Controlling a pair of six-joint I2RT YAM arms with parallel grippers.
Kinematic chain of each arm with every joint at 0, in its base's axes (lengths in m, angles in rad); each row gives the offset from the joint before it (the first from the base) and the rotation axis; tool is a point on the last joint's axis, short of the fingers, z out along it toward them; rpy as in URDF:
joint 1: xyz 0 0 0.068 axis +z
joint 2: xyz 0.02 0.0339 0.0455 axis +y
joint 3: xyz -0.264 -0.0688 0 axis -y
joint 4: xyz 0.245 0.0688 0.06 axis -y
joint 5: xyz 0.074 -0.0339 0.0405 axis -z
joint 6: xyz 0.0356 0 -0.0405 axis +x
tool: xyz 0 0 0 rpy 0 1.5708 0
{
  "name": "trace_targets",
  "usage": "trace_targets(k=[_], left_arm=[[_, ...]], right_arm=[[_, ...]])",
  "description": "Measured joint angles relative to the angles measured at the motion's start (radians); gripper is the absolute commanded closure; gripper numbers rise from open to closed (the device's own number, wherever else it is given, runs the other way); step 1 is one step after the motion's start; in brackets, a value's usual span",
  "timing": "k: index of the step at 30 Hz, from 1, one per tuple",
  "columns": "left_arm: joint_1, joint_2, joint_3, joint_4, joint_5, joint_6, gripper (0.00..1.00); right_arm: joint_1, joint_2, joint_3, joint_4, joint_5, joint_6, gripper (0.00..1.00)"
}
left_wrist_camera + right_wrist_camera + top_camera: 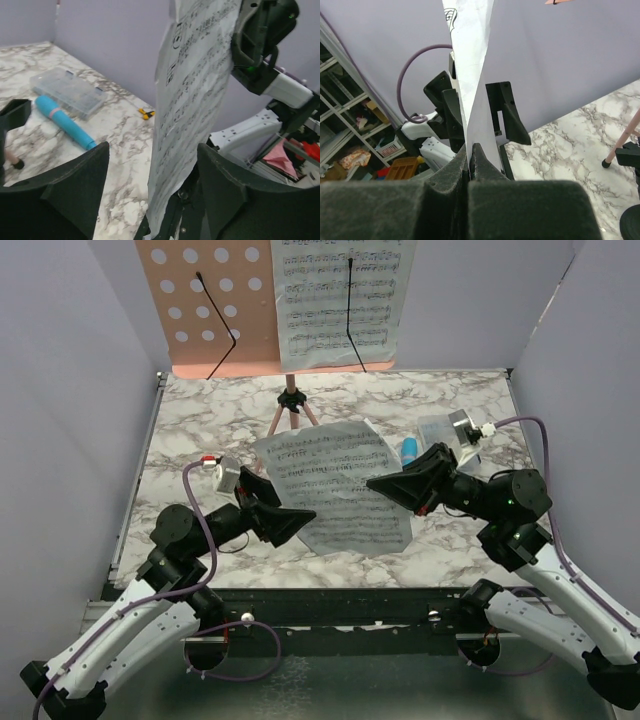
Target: Set up the instrument practice props
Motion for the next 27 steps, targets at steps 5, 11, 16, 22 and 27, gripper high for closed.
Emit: trace_targets(k=[5,11,16,22,27], left_arm=[[0.000,0.040,-0.047,0.175,0.082,-0.092,0.72],[0.000,0.056,-0.047,0.249,0.109,-0.132,1.00],[0.000,0.019,-0.056,0.261,0.109,-0.134,1.00],[0.000,-0.002,-0.056,0.248,0.109,-0.129,1.00],[0.000,0.000,-0.056,0.242,0.114,-0.129,1.00]], right_arm=[[0.000,0.017,0.000,0.029,-0.021,0.011,1.00],[0.000,0.037,-0.001,0.005,-0.028,-0.005,0.80],[0.000,0.039,0.002,-0.128,-0.017,-0.086,0.48],[0.000,0.035,0.013,-0.301,-0.006,-0.194,0.43],[0.000,0.070,0.027,-0.334,-0.083,-0.237,0.48]])
